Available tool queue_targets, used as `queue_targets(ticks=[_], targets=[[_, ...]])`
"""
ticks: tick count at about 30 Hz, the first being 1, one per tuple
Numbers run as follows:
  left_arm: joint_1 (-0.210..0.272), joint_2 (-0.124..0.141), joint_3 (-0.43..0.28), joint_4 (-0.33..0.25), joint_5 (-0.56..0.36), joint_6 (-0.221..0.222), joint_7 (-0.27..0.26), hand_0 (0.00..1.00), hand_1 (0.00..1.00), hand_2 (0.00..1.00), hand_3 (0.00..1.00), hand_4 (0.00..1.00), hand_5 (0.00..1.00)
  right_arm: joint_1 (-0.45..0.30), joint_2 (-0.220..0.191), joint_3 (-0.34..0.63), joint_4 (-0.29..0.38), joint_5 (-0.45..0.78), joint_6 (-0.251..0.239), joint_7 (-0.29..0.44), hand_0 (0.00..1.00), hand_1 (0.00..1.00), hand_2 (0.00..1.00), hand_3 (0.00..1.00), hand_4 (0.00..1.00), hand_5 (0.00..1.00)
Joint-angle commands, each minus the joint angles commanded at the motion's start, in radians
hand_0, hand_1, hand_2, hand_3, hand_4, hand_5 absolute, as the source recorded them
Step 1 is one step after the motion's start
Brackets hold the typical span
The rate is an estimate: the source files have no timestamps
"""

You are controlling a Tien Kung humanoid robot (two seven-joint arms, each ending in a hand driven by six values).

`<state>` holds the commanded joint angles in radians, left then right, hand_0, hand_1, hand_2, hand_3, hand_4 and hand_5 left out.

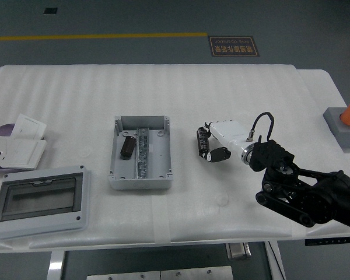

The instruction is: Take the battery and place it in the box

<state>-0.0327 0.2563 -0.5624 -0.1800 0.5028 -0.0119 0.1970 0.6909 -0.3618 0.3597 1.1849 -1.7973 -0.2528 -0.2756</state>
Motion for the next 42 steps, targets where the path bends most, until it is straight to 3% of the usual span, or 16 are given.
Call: queue_targets(ticks=[5, 9, 12, 13, 14, 19, 20, 29, 34, 42], targets=[[0.001, -0.001, -0.003, 0.0, 0.002, 0.0, 0.002, 0.574, 0.621, 0.505, 0.529, 0.662, 0.172, -0.013, -0.005, 0.034, 0.105, 0.009, -0.03, 0.001, 0.693, 0.612, 0.541, 0.667, 0.576, 0.248], [0.001, -0.001, -0.005, 0.0, 0.005, -0.001, 0.003, 0.575, 0.622, 0.505, 0.529, 0.665, 0.175, -0.019, 0.015, 0.039, 0.183, 0.025, -0.043, 0.007, 0.691, 0.606, 0.54, 0.668, 0.573, 0.252], [0.001, -0.001, -0.006, 0.0, 0.005, -0.001, 0.002, 0.575, 0.622, 0.505, 0.529, 0.665, 0.175, -0.019, 0.041, 0.032, 0.205, 0.016, -0.056, 0.0, 0.691, 0.606, 0.54, 0.668, 0.573, 0.252], [0.001, -0.002, -0.008, 0.0, 0.008, -0.001, 0.002, 0.575, 0.622, 0.505, 0.529, 0.665, 0.175, -0.018, 0.05, 0.029, 0.207, 0.013, -0.059, -0.001, 0.691, 0.606, 0.54, 0.668, 0.573, 0.252], [0.002, -0.003, -0.015, 0.0, 0.016, -0.002, 0.003, 0.574, 0.623, 0.505, 0.529, 0.668, 0.178, -0.017, 0.062, 0.026, 0.206, 0.008, -0.063, -0.003, 0.848, 0.816, 0.83, 0.906, 0.663, 0.293], [0.005, -0.006, -0.006, 0.0, 0.017, -0.004, 0.004, 0.574, 0.623, 0.505, 0.529, 0.668, 0.178, -0.009, 0.099, 0.012, 0.187, -0.008, -0.058, -0.012, 0.848, 0.816, 0.83, 0.906, 0.663, 0.293], [0.004, -0.005, 0.004, 0.0, 0.009, -0.004, 0.003, 0.574, 0.623, 0.503, 0.529, 0.675, 0.179, -0.007, 0.103, 0.008, 0.183, -0.009, -0.057, -0.013, 0.998, 0.998, 0.998, 0.998, 0.788, 0.376], [0.006, 0.006, 0.016, 0.0, -0.002, 0.0, 0.003, 0.574, 0.623, 0.502, 0.528, 0.682, 0.177, -0.01, 0.119, -0.004, 0.144, 0.0, -0.044, -0.012, 0.998, 0.998, 0.998, 0.998, 0.814, 0.386], [0.003, -0.001, 0.011, 0.0, 0.007, -0.002, 0.003, 0.574, 0.622, 0.504, 0.528, 0.682, 0.178, -0.043, 0.118, 0.053, 0.137, -0.011, -0.055, -0.007, 0.998, 0.998, 0.998, 0.998, 0.815, 0.39], [0.008, -0.002, 0.006, 0.0, 0.008, -0.001, 0.004, 0.574, 0.62, 0.505, 0.528, 0.682, 0.178, -0.125, 0.041, 0.238, 0.111, -0.038, -0.074, -0.002, 0.998, 0.998, 0.998, 0.998, 0.814, 0.393]])
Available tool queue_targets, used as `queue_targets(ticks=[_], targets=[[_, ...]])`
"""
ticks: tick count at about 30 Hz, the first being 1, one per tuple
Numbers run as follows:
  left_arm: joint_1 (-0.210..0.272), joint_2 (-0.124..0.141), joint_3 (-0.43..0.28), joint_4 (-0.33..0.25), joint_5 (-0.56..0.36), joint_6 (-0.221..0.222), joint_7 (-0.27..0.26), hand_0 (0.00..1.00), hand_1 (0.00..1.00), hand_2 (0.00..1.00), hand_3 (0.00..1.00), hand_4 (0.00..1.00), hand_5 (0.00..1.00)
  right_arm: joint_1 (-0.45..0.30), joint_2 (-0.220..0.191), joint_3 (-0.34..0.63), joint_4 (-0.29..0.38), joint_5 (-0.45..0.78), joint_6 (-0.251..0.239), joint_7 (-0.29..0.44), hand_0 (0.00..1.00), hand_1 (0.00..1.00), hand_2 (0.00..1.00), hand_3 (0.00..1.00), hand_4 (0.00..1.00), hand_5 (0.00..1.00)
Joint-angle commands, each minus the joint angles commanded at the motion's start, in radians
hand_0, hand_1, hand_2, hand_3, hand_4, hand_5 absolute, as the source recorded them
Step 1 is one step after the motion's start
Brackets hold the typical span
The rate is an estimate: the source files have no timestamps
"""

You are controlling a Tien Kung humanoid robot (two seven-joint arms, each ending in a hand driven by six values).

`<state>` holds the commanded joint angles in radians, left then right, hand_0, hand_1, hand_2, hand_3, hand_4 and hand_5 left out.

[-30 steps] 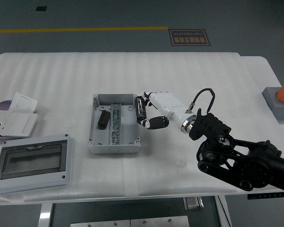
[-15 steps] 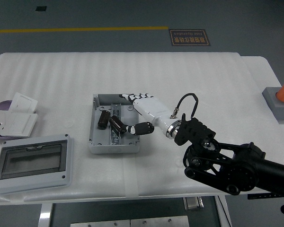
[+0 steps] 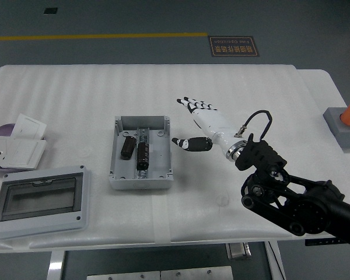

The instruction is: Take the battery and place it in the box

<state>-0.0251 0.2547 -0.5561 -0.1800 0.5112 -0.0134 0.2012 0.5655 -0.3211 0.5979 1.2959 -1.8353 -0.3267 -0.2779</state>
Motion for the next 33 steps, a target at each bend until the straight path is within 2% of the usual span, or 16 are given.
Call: queue_targets(ticks=[3, 6, 11, 19, 20, 25, 26, 31, 33], targets=[[0.003, -0.001, 0.0, 0.0, -0.003, 0.0, 0.0, 0.574, 0.619, 0.506, 0.528, 0.681, 0.179, -0.034, -0.039, 0.076, -0.015, -0.008, 0.0, 0.001, 0.998, 0.998, 0.998, 0.998, 0.805, 0.392], [0.005, -0.003, -0.003, 0.0, -0.001, 0.0, 0.001, 0.574, 0.619, 0.506, 0.528, 0.681, 0.179, -0.078, -0.06, 0.153, -0.023, -0.02, 0.001, 0.009, 0.998, 0.998, 0.998, 0.998, 0.805, 0.392], [0.012, -0.005, 0.007, 0.0, -0.011, -0.002, 0.0, 0.574, 0.618, 0.506, 0.528, 0.68, 0.178, -0.164, -0.06, 0.289, -0.002, -0.023, -0.008, 0.048, 0.998, 0.998, 0.998, 0.998, 0.802, 0.397], [0.018, 0.004, -0.015, -0.002, 0.039, -0.006, 0.015, 0.574, 0.618, 0.506, 0.528, 0.678, 0.176, -0.288, -0.055, 0.49, 0.015, 0.092, -0.077, 0.168, 0.998, 0.998, 0.998, 0.998, 0.796, 0.392], [0.018, 0.005, -0.02, -0.003, 0.048, -0.007, 0.017, 0.574, 0.619, 0.507, 0.528, 0.676, 0.174, -0.299, -0.057, 0.507, 0.015, 0.106, -0.083, 0.179, 0.998, 0.978, 0.961, 0.998, 0.786, 0.39], [0.017, 0.009, -0.046, -0.006, 0.098, -0.012, 0.029, 0.574, 0.619, 0.507, 0.528, 0.676, 0.174, -0.338, -0.062, 0.562, 0.018, 0.155, -0.099, 0.222, 0.998, 0.978, 0.961, 0.998, 0.786, 0.39], [0.018, 0.01, -0.049, -0.006, 0.102, -0.012, 0.03, 0.575, 0.617, 0.509, 0.529, 0.676, 0.174, -0.344, -0.061, 0.568, 0.02, 0.158, -0.1, 0.225, 0.965, 0.939, 0.914, 0.99, 0.78, 0.389], [0.024, 0.014, -0.058, -0.007, 0.118, -0.012, 0.033, 0.575, 0.617, 0.509, 0.529, 0.676, 0.174, -0.367, -0.057, 0.6, 0.032, 0.159, -0.1, 0.234, 0.965, 0.939, 0.914, 0.99, 0.78, 0.389], [0.025, 0.015, -0.059, -0.007, 0.121, -0.012, 0.033, 0.575, 0.618, 0.509, 0.529, 0.675, 0.173, -0.373, -0.057, 0.614, 0.036, 0.159, -0.1, 0.235, 0.932, 0.926, 0.904, 0.97, 0.776, 0.394]])
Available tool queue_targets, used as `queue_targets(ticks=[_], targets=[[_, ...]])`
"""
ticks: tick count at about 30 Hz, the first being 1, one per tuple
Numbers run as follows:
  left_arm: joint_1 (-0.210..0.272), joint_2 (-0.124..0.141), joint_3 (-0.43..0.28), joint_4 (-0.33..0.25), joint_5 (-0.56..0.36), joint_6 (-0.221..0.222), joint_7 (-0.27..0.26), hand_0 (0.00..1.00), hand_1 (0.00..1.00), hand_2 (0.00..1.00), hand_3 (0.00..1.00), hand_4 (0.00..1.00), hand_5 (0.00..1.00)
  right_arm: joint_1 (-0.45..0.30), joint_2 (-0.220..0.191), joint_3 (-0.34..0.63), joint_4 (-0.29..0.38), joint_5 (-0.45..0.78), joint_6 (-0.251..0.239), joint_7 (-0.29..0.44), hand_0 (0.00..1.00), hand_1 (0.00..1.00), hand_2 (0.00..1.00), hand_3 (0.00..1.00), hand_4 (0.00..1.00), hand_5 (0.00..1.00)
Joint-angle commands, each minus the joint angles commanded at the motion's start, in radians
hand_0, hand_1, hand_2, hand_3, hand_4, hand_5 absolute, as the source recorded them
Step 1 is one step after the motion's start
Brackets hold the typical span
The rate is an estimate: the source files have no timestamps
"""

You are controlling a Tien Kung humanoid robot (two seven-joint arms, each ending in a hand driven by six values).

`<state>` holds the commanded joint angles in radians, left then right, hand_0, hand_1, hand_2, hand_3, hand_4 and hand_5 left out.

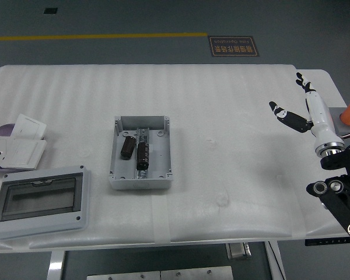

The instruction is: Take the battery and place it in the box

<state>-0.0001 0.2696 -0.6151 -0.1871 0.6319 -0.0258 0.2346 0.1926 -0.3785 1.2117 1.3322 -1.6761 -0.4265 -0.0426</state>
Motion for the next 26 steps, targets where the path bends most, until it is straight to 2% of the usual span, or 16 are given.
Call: queue_targets(ticks=[12, 19, 26], targets=[[0.002, -0.006, -0.008, -0.002, 0.018, -0.001, 0.004, 0.579, 0.621, 0.51, 0.528, 0.673, 0.175, -0.031, -0.005, 0.067, 0.02, -0.019, -0.001, -0.004, 0.931, 0.921, 0.904, 0.958, 0.767, 0.395], [0.002, -0.01, 0.002, -0.002, 0.007, 0.0, 0.0, 0.579, 0.62, 0.511, 0.527, 0.675, 0.175, -0.027, -0.005, 0.084, 0.033, -0.127, 0.014, -0.032, 0.93, 0.923, 0.902, 0.955, 0.764, 0.405], [0.004, -0.012, 0.014, -0.001, -0.014, 0.004, -0.005, 0.58, 0.621, 0.511, 0.528, 0.672, 0.175, -0.029, -0.005, 0.098, 0.039, -0.152, 0.021, -0.034, 0.93, 0.923, 0.901, 0.955, 0.762, 0.402]])
